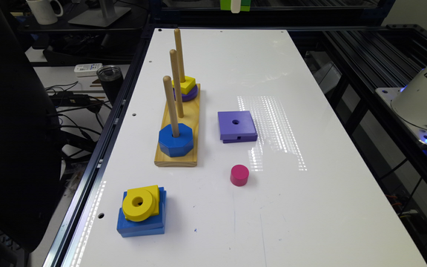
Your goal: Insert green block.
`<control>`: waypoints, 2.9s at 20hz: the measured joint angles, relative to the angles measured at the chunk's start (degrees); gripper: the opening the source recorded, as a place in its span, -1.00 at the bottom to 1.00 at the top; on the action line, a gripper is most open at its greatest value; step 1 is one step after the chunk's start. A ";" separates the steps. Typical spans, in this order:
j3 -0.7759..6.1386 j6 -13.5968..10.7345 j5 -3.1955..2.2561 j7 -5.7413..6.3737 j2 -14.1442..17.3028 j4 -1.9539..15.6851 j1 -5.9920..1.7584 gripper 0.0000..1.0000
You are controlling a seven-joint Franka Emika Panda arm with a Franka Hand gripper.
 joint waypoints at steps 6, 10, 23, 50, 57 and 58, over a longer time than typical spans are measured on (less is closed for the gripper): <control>0.01 -0.32 0.00 0.00 -0.35 0.07 0.00 -1.00; 0.01 -0.32 0.00 0.00 -0.35 0.07 0.00 -1.00; 0.01 -0.24 0.00 0.00 -0.34 -0.11 -0.01 -1.00; 6.55 2.23 0.41 5.83 1.44 0.48 0.12 -1.00; 10.30 2.67 0.41 9.58 4.37 3.40 0.12 -1.00; 10.82 2.67 0.38 10.11 4.94 3.98 0.12 -1.00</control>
